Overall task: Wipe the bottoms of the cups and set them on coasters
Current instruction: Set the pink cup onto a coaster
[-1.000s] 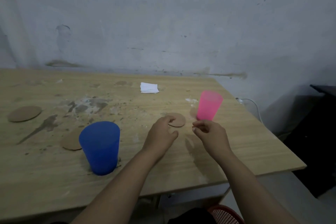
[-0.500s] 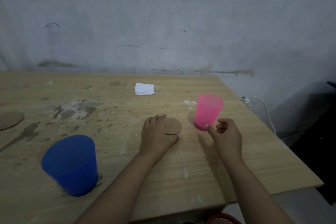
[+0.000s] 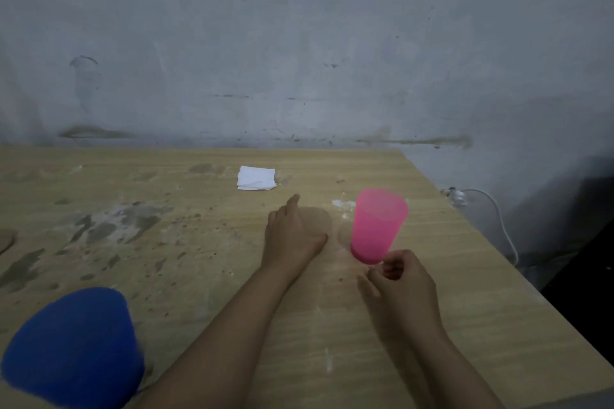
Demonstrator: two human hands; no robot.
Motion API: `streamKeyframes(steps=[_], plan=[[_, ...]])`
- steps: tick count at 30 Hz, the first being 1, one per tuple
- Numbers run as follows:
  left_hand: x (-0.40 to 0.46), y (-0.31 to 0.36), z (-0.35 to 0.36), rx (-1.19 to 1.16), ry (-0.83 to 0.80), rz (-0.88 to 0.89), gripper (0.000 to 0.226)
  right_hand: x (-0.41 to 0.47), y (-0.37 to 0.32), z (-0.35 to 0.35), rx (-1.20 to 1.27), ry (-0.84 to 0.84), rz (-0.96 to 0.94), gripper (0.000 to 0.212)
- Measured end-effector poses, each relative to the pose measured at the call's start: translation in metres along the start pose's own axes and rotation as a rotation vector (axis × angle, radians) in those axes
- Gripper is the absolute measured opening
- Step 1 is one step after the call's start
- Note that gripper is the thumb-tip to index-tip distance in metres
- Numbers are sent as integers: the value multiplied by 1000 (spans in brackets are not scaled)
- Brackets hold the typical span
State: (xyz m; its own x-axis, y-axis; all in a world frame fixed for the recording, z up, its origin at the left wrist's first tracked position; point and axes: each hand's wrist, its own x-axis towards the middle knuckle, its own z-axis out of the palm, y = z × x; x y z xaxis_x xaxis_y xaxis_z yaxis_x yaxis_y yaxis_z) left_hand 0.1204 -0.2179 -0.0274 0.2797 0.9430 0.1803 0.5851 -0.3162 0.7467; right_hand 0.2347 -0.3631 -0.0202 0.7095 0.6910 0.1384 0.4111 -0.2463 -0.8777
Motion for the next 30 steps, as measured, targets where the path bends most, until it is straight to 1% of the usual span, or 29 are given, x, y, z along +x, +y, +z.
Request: streamKeyframes(steps=[4, 7, 10, 13, 15, 17, 19, 21, 23, 26, 28, 30], plan=[[37, 11, 13, -36, 3, -7, 86, 4, 4, -7, -37, -42, -82, 19], [61, 7, 22, -17, -32, -36, 89, 6, 8, -8, -87, -64, -132, 18], [79, 2, 27, -6, -22, -48, 91, 8, 10, -7, -124, -87, -176, 20], [91, 0, 30, -20, -26, -54, 93, 6, 14, -5, -218, -137, -244, 11], [95, -3, 32, -30, -49, -59, 96, 3, 17, -2, -325, -169, -358, 16], [96, -4, 33, -32, -77, -56, 99, 0, 18, 2, -430, -149, -507, 15], [96, -4, 32, -31, -121, -52, 104, -3, 17, 5, -497, -118, -577, 14], [93, -5, 30, -26, -152, -40, 110, -4, 17, 6, -524, -125, -570, 14], [86, -5, 28, -26, -164, -27, 113, -5, 16, 5, -533, -170, -536, 15], [70, -6, 24, -17, -152, -19, 109, -3, 15, 3, -502, -224, -500, 13], [52, -4, 18, 15, -137, -3, 102, -3, 15, 0, -427, -185, -422, 8], [30, -2, 10, 66, -107, 49, 95, -7, 9, -4, -287, -56, -302, 11]])
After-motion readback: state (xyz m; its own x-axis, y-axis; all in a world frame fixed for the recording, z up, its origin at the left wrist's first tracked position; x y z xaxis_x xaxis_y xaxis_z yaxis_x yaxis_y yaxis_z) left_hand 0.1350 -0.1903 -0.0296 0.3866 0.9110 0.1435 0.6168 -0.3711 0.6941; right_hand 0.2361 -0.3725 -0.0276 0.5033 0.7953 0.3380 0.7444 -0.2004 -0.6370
